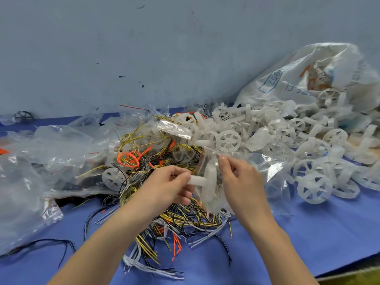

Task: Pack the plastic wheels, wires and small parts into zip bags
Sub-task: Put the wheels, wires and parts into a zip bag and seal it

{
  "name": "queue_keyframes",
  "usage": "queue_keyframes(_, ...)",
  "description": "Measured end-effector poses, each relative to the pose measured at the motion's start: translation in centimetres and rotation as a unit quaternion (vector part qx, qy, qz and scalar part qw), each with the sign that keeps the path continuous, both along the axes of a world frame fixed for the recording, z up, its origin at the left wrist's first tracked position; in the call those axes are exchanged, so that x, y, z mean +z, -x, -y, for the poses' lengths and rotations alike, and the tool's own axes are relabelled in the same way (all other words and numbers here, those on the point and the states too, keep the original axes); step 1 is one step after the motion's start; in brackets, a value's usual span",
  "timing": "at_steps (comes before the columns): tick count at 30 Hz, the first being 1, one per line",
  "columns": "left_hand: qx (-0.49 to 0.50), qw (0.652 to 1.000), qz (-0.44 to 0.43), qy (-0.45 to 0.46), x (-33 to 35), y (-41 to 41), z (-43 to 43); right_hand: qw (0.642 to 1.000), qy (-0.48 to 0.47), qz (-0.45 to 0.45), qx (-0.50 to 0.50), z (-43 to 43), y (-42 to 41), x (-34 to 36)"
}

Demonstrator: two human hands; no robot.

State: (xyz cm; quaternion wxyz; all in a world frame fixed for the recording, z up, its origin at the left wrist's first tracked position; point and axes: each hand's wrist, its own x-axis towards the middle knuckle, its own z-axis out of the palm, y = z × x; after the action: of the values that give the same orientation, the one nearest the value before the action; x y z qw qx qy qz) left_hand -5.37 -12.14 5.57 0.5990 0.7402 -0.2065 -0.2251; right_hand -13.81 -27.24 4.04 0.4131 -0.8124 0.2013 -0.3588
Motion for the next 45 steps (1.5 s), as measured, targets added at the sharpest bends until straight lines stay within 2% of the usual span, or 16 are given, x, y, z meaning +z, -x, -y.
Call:
queue_keyframes(3, 0.009, 0.993, 0.112, -0.042, -0.7, 0.9, 1.8, 0.997, 0.069, -0.030, -0.025, -0.5, 0.1, 0.1)
queue_keyframes(7, 0.016, 0.982, 0.181, -0.058, -0.9, 0.6, 3.3, 0.984, 0.147, -0.083, -0.050, -0.9, 0.9, 0.3)
queue_keyframes(10, -0.014, 0.990, 0.131, -0.041, -0.8, 0.7, 4.9, 0.983, 0.162, -0.075, -0.048, -1.5, 0.9, 0.6)
queue_keyframes(12, -0.048, 0.989, 0.129, -0.048, -1.2, 1.6, 5.8, 0.984, 0.158, -0.076, -0.030, -2.0, 0.7, 0.6)
queue_keyframes(16, -0.106, 0.991, 0.081, -0.014, -2.8, 3.3, 6.4, 0.980, 0.166, -0.106, -0.007, -2.7, 0.4, 0.2)
queue_keyframes(19, -0.117, 0.986, 0.082, -0.084, -0.8, 2.2, 6.1, 0.985, 0.142, -0.099, -0.013, -2.0, 0.0, -0.1)
queue_keyframes(21, -0.137, 0.976, 0.117, -0.122, 0.8, 0.1, 5.5, 0.989, 0.112, -0.094, -0.015, -1.1, -0.2, -0.3)
queue_keyframes(23, -0.090, 0.987, 0.106, -0.080, 1.8, -2.3, 4.7, 0.992, 0.078, -0.098, -0.013, 0.0, -0.5, -0.4)
queue_keyframes(25, 0.056, 0.994, 0.091, -0.011, 1.9, -4.8, 3.6, 0.992, 0.062, -0.107, -0.003, 0.3, -0.8, -0.4)
queue_keyframes(26, 0.128, 0.987, 0.098, -0.002, 1.7, -6.0, 3.6, 0.992, 0.055, -0.111, 0.002, 0.4, -1.0, -0.4)
queue_keyframes(28, 0.203, 0.971, 0.123, -0.027, 0.9, -8.3, 4.7, 0.993, 0.041, -0.112, 0.009, 0.6, -1.3, -0.5)
queue_keyframes(32, 0.210, 0.960, 0.170, -0.078, -0.7, -12.5, 9.2, 0.994, 0.026, -0.102, 0.023, 0.8, -1.6, -0.5)
queue_keyframes(34, 0.212, 0.953, 0.207, -0.066, -0.9, -13.8, 11.7, 0.994, 0.023, -0.100, 0.029, 0.8, -1.8, -0.5)
queue_keyframes(38, 0.194, 0.951, 0.232, -0.065, -0.3, -15.7, 16.3, 0.994, 0.011, -0.098, 0.034, 1.2, -2.3, -0.8)
queue_keyframes(41, 0.109, 0.946, 0.277, -0.130, 0.7, -16.4, 19.8, 0.995, -0.004, -0.095, 0.037, 1.4, -3.0, -0.9)
queue_keyframes(45, -0.009, 0.946, 0.294, -0.134, 1.6, -15.3, 22.5, 0.993, -0.025, -0.108, 0.031, 1.3, -4.2, -1.1)
